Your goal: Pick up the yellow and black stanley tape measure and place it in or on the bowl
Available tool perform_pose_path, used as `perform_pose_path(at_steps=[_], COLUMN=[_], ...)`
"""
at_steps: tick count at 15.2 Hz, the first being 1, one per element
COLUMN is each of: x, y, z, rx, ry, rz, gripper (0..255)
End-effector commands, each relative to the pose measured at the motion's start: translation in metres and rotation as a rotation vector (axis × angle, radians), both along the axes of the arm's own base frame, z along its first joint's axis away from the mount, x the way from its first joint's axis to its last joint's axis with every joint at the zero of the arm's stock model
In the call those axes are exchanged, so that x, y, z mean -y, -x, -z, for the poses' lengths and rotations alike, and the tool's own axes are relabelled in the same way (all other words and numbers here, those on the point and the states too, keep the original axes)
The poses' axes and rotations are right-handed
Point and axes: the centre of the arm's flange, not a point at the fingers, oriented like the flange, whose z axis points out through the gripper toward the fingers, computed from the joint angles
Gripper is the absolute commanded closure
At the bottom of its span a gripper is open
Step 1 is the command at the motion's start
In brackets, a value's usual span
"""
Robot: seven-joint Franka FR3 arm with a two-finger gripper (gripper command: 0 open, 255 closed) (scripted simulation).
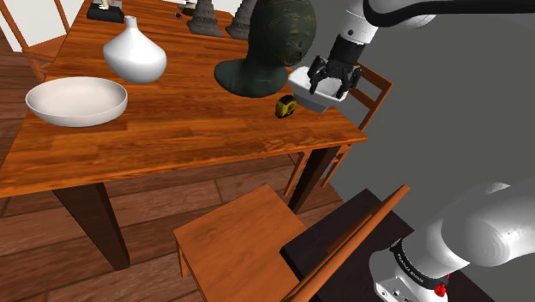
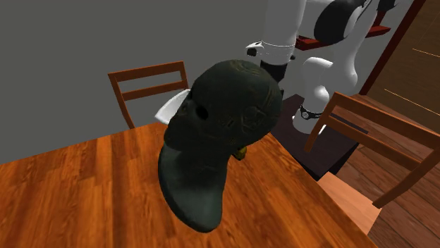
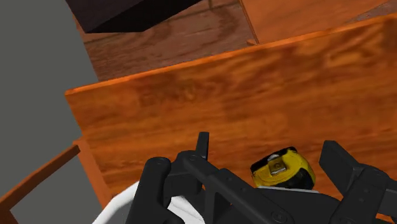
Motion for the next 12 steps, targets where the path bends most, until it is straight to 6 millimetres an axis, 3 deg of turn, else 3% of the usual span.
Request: perform_pose_path(at_steps=[1, 9, 12], x=[-0.003, -0.004, -0.004], y=[-0.028, -0.13, -0.131], z=[0.01, 0.046, 0.057], rx=[-0.005, -0.025, -0.025], ry=[-0.003, -0.011, -0.012], rz=[0.057, 0.271, 0.273], gripper=[0, 0, 0])
